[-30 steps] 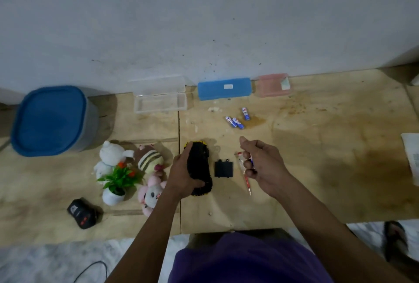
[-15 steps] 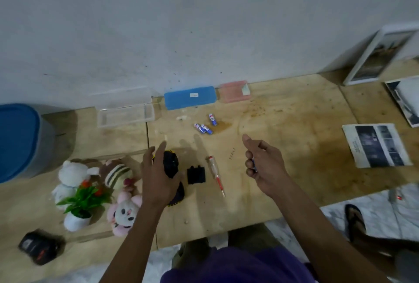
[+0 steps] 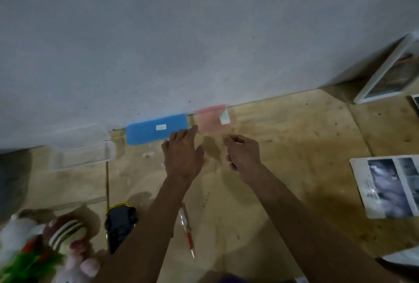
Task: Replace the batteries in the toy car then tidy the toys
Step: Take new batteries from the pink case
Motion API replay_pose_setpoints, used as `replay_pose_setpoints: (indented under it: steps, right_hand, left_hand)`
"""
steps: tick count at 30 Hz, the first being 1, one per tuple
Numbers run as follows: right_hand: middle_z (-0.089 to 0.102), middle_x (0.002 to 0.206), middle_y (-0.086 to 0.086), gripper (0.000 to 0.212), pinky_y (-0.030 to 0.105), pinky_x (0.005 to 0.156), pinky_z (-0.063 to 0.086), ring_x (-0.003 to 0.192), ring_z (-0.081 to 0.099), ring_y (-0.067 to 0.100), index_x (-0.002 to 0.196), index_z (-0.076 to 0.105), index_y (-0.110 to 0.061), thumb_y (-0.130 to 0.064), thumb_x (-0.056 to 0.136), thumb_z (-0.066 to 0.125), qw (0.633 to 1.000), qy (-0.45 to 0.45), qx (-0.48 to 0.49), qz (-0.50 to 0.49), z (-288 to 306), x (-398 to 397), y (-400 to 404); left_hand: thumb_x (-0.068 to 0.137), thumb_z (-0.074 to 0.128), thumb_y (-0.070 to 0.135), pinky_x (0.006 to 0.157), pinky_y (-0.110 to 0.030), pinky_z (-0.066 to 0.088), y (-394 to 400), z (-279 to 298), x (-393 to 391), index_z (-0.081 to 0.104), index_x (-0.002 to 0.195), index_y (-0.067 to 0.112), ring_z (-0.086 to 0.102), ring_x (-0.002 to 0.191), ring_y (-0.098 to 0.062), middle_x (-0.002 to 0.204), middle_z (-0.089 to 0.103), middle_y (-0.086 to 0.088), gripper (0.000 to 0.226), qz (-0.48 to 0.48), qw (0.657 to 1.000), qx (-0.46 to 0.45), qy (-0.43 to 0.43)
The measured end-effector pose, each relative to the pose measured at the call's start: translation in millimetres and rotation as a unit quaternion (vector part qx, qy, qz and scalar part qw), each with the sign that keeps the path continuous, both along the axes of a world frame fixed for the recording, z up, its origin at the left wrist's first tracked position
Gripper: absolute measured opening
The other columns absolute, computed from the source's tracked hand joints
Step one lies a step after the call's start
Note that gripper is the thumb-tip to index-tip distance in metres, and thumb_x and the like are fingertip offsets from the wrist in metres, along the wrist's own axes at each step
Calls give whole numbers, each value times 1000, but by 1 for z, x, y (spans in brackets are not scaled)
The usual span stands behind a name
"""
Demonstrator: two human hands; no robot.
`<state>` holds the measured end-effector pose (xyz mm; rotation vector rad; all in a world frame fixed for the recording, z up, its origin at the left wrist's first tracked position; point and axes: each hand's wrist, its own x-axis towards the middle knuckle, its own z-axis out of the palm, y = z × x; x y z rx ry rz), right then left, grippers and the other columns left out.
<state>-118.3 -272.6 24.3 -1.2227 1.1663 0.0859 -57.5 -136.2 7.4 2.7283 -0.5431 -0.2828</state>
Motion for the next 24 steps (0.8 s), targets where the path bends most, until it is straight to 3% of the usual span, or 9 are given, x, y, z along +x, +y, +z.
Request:
replay_pose_setpoints:
  steps: [5, 12, 14, 24]
  right_hand:
    - [58, 62, 6, 17, 21, 40, 29, 51, 45, 19, 94, 75, -10, -26, 86, 74, 998, 46, 44, 8, -28, 37, -13]
    - [58, 57, 6, 23, 16, 35, 28, 36, 43, 14, 77, 72, -9, -26, 92, 70, 996, 60, 48, -45, -56, 49, -27]
    - [58, 58, 6, 25, 19, 39, 30, 41, 45, 15, 76, 70, -8, -28, 92, 70, 995, 64, 59, -52, -58, 50, -29]
    - [50, 57, 4, 26, 26, 46, 30, 47, 42, 15, 90, 71, -5, -29, 97, 64, 995, 19, 79, -64, -59, 44, -22]
  left_hand:
    - [95, 60, 34, 104, -47, 29, -44, -27, 34, 46, 145, 25, 49, 124, -32, 129, 64, -6, 52, -24, 993, 113, -6]
    - [84, 76, 33, 90, -47, 37, -60, -51, 41, 65, 124, 18, 61, 101, -34, 101, 73, -9, 44, -54, 991, 112, -54]
    - [80, 81, 35, 88, -48, 41, -58, -57, 41, 68, 118, 16, 64, 95, -35, 95, 74, -9, 45, -63, 988, 112, -82]
    - [82, 76, 45, 89, -52, 42, -54, -68, 45, 67, 116, 18, 62, 100, -34, 102, 71, -7, 44, -83, 979, 138, -127]
